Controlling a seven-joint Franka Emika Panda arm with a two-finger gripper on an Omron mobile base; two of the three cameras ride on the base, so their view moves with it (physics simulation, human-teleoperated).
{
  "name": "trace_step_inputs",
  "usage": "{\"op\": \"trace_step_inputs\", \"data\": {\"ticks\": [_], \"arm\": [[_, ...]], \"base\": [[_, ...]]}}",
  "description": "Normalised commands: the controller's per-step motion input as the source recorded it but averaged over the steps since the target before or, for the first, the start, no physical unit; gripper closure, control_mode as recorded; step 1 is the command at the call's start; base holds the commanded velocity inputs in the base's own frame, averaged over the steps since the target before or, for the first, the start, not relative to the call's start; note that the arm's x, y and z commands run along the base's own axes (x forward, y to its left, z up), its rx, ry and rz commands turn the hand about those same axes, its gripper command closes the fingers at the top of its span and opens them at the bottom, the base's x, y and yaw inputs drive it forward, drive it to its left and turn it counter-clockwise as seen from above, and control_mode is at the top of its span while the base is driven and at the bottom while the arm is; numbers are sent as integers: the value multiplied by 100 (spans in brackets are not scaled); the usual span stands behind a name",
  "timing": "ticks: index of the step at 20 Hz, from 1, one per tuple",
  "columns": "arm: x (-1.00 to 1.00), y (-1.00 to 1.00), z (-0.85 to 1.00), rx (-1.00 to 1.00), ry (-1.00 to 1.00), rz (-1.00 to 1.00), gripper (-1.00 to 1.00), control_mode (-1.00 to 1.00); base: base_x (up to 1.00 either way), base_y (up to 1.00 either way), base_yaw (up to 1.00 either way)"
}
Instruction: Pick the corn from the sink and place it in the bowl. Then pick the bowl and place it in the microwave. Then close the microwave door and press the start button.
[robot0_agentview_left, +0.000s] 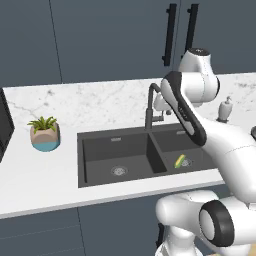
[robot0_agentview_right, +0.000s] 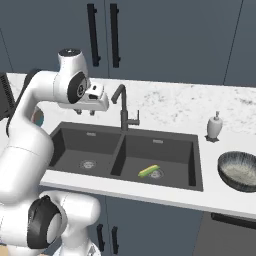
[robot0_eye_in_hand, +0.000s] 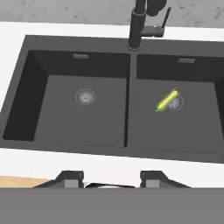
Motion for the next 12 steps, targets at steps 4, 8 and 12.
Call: {"op": "trace_step_inputs", "data": {"ticks": [4,8,12], "arm": [[-30,0,-5,0,-1,0,-100,-100],[-92,-36,-40,0,6,0,-100,-100],[-25,-94,-63,0,14,0,-100,-100]], "base": [[0,0,0],[0,0,0],[0,0,0]]}}
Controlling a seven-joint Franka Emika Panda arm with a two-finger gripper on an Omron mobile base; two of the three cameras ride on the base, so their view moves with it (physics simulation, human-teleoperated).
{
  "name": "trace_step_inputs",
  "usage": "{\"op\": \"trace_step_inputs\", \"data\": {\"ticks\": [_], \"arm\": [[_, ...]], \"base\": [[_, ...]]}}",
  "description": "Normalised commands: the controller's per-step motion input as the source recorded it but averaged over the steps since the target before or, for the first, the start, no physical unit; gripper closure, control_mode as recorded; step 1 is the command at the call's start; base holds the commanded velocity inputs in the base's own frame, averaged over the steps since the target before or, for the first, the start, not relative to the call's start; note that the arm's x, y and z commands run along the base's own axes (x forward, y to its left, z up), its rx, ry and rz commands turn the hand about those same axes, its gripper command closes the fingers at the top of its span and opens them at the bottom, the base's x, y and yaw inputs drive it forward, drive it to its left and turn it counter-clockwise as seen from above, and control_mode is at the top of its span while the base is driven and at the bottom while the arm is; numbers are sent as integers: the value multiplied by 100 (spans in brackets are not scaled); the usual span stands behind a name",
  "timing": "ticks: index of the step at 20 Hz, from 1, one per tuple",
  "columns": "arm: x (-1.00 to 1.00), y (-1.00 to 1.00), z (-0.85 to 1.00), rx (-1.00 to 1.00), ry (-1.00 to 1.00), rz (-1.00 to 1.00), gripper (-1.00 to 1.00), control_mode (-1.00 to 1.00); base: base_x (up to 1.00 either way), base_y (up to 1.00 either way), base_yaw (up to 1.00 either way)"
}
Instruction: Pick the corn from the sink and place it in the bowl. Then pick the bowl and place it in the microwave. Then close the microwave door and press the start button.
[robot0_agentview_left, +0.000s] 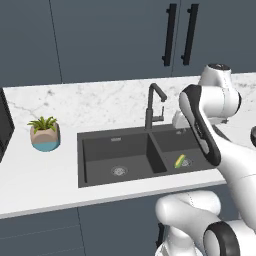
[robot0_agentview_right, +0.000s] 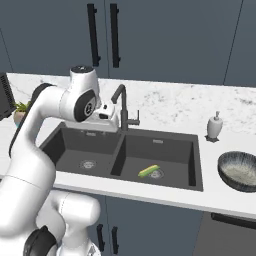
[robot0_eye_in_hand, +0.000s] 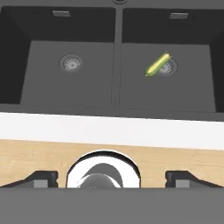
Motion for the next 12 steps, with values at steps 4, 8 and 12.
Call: {"op": "trace_step_inputs", "data": {"ticks": [4,8,12], "arm": [[9,-100,-63,1,17,-3,-100,-100],[59,-78,-64,0,17,-9,-100,-100],[59,-59,-69,0,15,-12,-100,-100]], "base": [[0,0,0],[0,0,0],[0,0,0]]}}
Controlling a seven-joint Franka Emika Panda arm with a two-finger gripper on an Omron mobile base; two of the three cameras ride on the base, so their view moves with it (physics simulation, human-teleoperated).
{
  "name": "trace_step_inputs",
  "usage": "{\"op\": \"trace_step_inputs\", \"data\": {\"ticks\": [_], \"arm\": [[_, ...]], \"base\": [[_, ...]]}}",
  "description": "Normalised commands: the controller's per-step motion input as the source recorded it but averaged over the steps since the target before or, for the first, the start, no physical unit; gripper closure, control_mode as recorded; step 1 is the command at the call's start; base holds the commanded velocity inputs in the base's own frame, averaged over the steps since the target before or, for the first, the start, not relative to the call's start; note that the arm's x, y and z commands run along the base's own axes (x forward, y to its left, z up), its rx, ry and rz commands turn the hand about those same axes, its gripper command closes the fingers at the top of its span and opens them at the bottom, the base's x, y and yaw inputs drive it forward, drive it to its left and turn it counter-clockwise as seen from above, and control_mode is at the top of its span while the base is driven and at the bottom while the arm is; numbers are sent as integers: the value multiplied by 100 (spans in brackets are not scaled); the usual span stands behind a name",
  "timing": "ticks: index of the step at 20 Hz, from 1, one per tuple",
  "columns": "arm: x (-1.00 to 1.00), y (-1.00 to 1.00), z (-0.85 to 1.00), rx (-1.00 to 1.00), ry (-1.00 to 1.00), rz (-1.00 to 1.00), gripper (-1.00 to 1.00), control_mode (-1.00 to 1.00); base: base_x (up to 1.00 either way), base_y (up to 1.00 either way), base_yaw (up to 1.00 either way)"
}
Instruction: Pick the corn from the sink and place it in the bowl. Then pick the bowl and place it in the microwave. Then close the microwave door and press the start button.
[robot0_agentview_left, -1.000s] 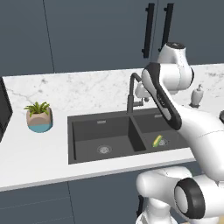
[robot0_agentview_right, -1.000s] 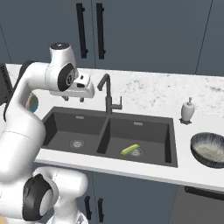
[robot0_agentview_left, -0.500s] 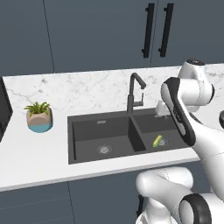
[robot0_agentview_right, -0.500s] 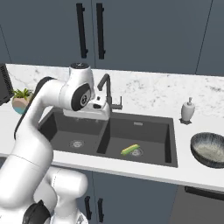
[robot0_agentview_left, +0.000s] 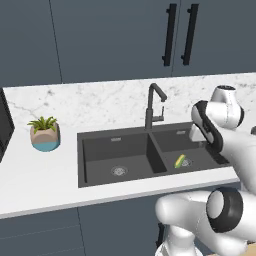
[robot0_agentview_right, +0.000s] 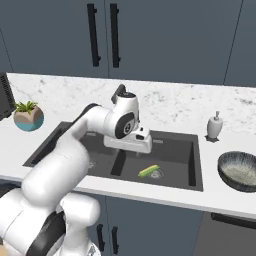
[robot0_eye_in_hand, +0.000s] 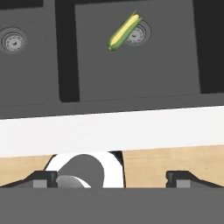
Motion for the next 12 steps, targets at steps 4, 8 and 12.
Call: {"op": "trace_step_inputs", "data": {"ticks": [4,8,12], "arm": [[62,-45,-76,6,8,-12,-100,-100],[52,-25,-70,13,0,-8,-100,-100],[49,-11,-58,12,0,-5,-100,-100]], "base": [[0,0,0],[0,0,0],[0,0,0]]}}
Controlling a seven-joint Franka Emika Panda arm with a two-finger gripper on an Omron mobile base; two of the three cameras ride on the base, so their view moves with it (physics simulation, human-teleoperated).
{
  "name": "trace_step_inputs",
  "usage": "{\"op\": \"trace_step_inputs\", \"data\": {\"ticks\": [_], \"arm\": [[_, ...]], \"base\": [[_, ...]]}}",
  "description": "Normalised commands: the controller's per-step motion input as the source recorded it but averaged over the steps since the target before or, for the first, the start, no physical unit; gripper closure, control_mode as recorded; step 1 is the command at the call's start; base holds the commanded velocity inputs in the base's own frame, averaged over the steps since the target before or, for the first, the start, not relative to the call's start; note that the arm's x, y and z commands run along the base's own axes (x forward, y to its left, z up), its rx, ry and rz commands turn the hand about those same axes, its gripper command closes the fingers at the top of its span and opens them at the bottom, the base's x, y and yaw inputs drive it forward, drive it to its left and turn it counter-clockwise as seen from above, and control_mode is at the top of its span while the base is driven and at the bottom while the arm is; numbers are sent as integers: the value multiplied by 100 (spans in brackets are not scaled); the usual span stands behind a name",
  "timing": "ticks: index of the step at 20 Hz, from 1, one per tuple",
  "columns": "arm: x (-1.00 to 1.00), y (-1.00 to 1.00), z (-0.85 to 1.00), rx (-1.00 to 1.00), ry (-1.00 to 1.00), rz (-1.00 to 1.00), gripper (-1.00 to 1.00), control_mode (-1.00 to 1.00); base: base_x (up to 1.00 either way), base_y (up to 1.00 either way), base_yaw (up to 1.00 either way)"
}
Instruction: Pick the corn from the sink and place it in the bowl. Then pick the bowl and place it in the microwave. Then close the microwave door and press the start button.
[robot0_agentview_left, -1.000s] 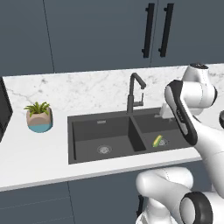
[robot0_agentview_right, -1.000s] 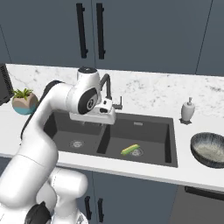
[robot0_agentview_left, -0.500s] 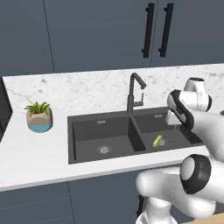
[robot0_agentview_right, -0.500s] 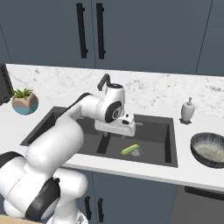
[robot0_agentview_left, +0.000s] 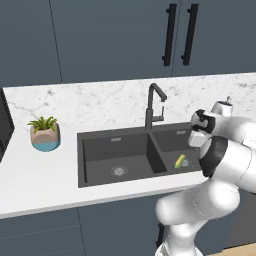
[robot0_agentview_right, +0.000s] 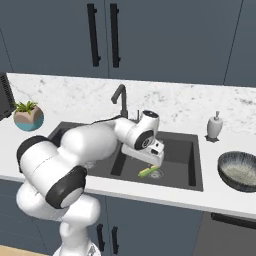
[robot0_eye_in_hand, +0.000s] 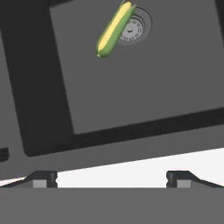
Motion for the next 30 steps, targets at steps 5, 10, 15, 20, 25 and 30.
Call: {"op": "trace_step_inputs", "data": {"ticks": [5,10,15,20,25,30], "arm": [[53,0,-36,0,3,-3,-100,-100],[36,0,-30,0,5,-2,-100,-100],[24,0,-44,0,6,-1,-100,-100],[26,0,-38,0,1,0,-100,-100],[23,0,-37,0,1,0,-100,-100],[27,1,-37,0,3,-1,-100,-100]], "base": [[0,0,0],[0,0,0],[0,0,0],[0,0,0],[0,0,0],[0,0,0]]}}
